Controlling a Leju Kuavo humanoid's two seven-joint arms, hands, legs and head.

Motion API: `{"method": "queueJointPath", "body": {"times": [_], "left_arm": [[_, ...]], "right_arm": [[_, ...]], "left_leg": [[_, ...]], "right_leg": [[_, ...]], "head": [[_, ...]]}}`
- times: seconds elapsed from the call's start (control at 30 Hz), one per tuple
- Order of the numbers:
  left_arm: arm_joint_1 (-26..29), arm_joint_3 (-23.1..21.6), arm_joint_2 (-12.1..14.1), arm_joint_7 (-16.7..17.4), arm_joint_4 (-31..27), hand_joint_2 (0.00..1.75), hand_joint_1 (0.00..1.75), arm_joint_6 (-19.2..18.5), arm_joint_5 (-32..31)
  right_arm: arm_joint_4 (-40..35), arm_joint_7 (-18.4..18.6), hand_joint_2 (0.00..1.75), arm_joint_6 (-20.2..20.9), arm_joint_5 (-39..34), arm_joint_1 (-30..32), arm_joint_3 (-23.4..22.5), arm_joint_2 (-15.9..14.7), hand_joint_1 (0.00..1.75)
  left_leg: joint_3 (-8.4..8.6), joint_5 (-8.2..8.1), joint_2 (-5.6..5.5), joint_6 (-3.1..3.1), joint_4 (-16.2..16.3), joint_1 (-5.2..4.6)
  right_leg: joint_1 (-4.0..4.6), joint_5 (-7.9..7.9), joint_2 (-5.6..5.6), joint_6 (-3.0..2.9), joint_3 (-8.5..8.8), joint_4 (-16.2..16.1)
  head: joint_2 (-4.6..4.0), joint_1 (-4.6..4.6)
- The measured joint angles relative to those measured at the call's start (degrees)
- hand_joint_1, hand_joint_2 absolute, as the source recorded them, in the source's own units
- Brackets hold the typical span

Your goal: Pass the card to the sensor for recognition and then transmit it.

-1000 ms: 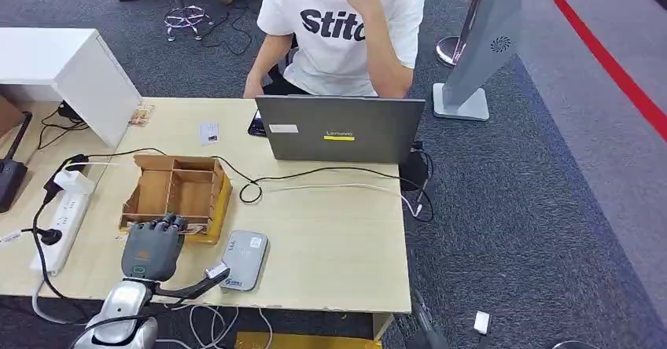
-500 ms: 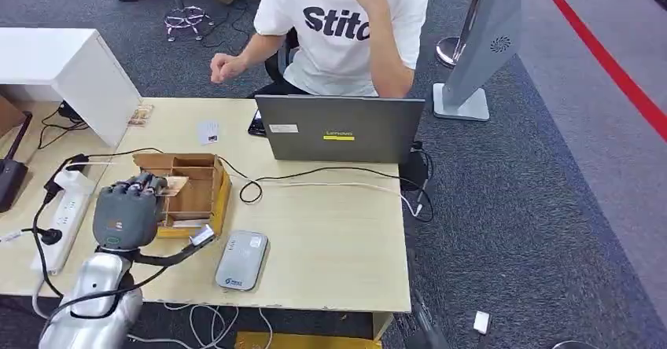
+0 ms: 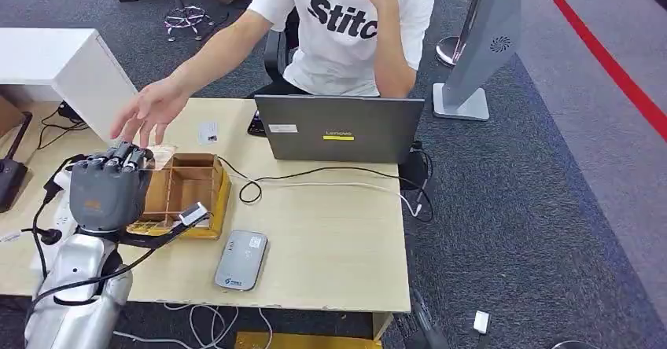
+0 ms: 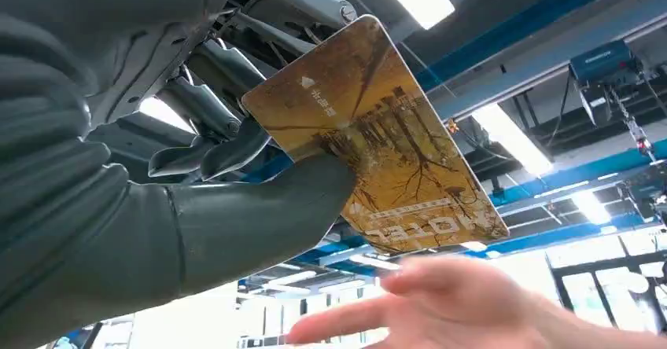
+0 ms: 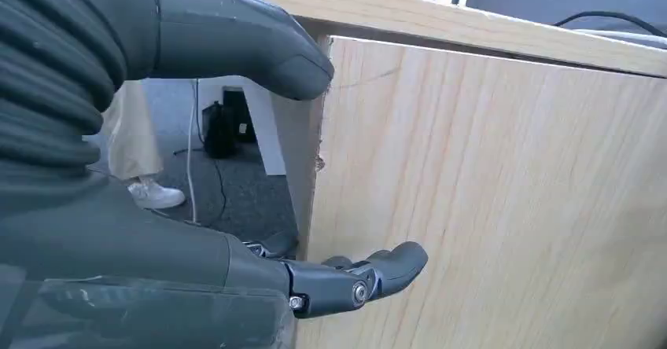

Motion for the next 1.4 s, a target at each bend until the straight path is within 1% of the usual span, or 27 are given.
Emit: {"method": "queueJointPath", "body": {"times": [0.47,0.5,0.53,0.7,0.87,0.93,1.0,1.07,1.1,1.13,1.17,1.2,1.23,1.27,1.3,1.33,1.4], "left_arm": [[0.03,0.24,0.0,0.0,-0.15,1.75,1.75,0.37,-0.15],[0.02,0.24,0.0,0.02,-0.15,1.75,0.49,0.35,-0.17],[0.02,0.24,-0.02,0.0,-0.15,1.75,0.0,0.35,-0.17],[0.64,0.24,-0.11,0.02,-0.2,1.75,0.0,1.31,0.39],[3.51,0.24,-0.42,0.0,-1.73,1.75,0.0,2.95,1.09],[4.59,0.31,-0.52,-0.66,-2.34,1.75,0.0,3.61,2.85],[6.59,0.74,-0.79,-2.33,-3.78,1.75,0.0,5.53,6.04],[9.67,1.77,-1.27,-4.84,-5.75,1.75,0.0,7.61,9.95],[11.22,2.36,-1.64,-6.21,-6.67,1.75,0.0,7.74,11.63],[12.79,3.04,-2.04,-8.97,-7.65,1.75,0.0,7.76,13.93],[14.62,4.11,-2.98,-13.16,-9.01,1.75,0.0,7.89,17.26],[16.68,6.43,-4.84,-19.48,-11.0,1.75,0.0,7.91,23.08],[18.62,8.94,-6.57,-24.57,-12.79,1.75,0.0,7.91,29.7],[20.74,10.98,-8.14,-27.99,-14.5,1.75,0.0,7.87,38.35],[22.8,12.76,-8.92,-28.81,-15.99,1.75,0.0,7.18,49.4],[24.62,14.48,-9.36,-28.94,-17.01,1.75,0.0,4.95,59.34],[26.9,18.63,-10.77,-29.18,-18.49,1.75,0.0,-0.84,75.02]], "right_arm": [[0.0,-0.02,1.75,-0.04,0.0,0.0,0.24,0.0,0.0],[0.0,-0.07,1.75,-0.04,0.0,0.0,0.26,0.0,0.0],[0.0,-0.13,1.75,-0.04,0.02,0.0,0.33,0.0,0.0],[0.0,-0.39,1.75,-0.02,-0.04,0.03,0.57,0.0,0.0],[0.0,-0.61,1.75,0.02,-0.68,0.09,0.79,0.0,0.0],[0.0,-0.87,1.75,0.04,-0.85,0.09,1.01,0.0,0.0],[0.02,-1.13,1.75,0.04,-1.03,0.16,1.16,0.0,0.0],[0.02,-1.57,1.75,0.11,-1.22,0.33,1.2,0.0,0.0],[0.02,-1.68,1.75,0.13,-1.47,0.38,1.22,0.0,0.0],[0.02,-1.99,1.75,0.18,-1.82,0.43,1.29,0.0,0.0],[0.04,-2.23,1.75,0.22,-2.03,0.53,1.36,0.0,0.0],[0.04,-2.69,1.75,0.26,-2.19,0.66,1.36,0.0,0.0],[0.04,-3.12,1.75,0.28,-2.19,0.79,1.36,0.0,0.0],[0.04,-3.67,1.75,0.37,-2.21,0.92,1.36,-0.02,0.0],[0.04,-4.24,1.75,0.5,-2.29,1.06,1.38,0.0,0.0],[0.04,-4.63,1.75,0.68,-2.38,1.37,1.38,-0.02,0.0],[0.07,-5.16,1.75,1.05,-2.65,1.93,1.38,-0.02,0.0]], "left_leg": [[-0.01,0.0,0.0,0.0,0.0,0.0],[0.0,0.0,0.0,0.0,0.0,0.0],[0.0,0.0,0.02,0.0,-0.01,0.0],[-0.01,0.0,0.09,0.0,-0.02,0.0],[-0.03,-0.01,0.1,-0.02,-0.03,0.0],[-0.06,-0.02,0.1,-0.02,-0.05,0.0],[-0.06,-0.02,0.12,-0.02,-0.05,0.0],[-0.06,-0.02,0.11,-0.02,-0.05,-0.01],[-0.07,-0.02,0.1,-0.02,-0.05,-0.01],[-0.12,-0.02,0.09,-0.02,-0.06,-0.01],[-0.13,-0.03,0.09,-0.02,-0.06,-0.01],[-0.15,-0.05,0.09,0.0,-0.06,-0.03],[-0.17,-0.07,0.09,0.04,-0.06,-0.05],[-0.16,-0.1,0.09,0.05,-0.06,-0.06],[-0.14,-0.15,0.1,0.04,-0.06,-0.06],[-0.14,-0.16,0.09,0.05,-0.06,-0.06],[-0.2,-0.15,-0.11,0.05,-0.06,-0.05]], "right_leg": [[0.0,0.0,0.0,0.0,-0.02,0.02],[0.0,0.0,0.0,0.0,-0.02,0.02],[0.0,0.0,0.01,0.0,-0.02,0.02],[0.0,0.0,0.1,0.0,-0.04,0.03],[0.0,-0.01,0.11,0.0,-0.08,0.03],[0.0,-0.01,0.11,0.0,-0.08,0.03],[0.0,-0.01,0.11,-0.01,-0.09,0.03],[-0.01,-0.02,0.11,0.0,-0.1,0.03],[-0.01,-0.03,0.1,0.01,-0.11,0.02],[-0.01,-0.03,0.08,0.02,-0.11,0.02],[-0.01,-0.04,0.07,0.02,-0.13,0.01],[-0.02,-0.05,0.08,0.04,-0.14,0.01],[-0.02,-0.07,0.08,0.06,-0.14,0.0],[-0.02,-0.1,0.07,0.06,-0.14,-0.01],[-0.02,-0.14,0.08,0.06,-0.14,-0.02],[-0.02,-0.16,0.06,0.08,-0.14,-0.03],[-0.02,-0.26,-0.18,0.13,-0.13,-0.03]], "head": [[0.0,0.0],[0.0,0.02],[0.0,0.02],[0.0,0.0],[0.0,0.0],[0.0,0.0],[0.0,0.0],[0.0,0.0],[0.0,0.0],[0.0,0.0],[0.0,0.02],[0.0,0.0],[0.0,0.0],[0.0,0.07],[0.0,0.09],[0.0,0.02],[0.0,0.04]]}}
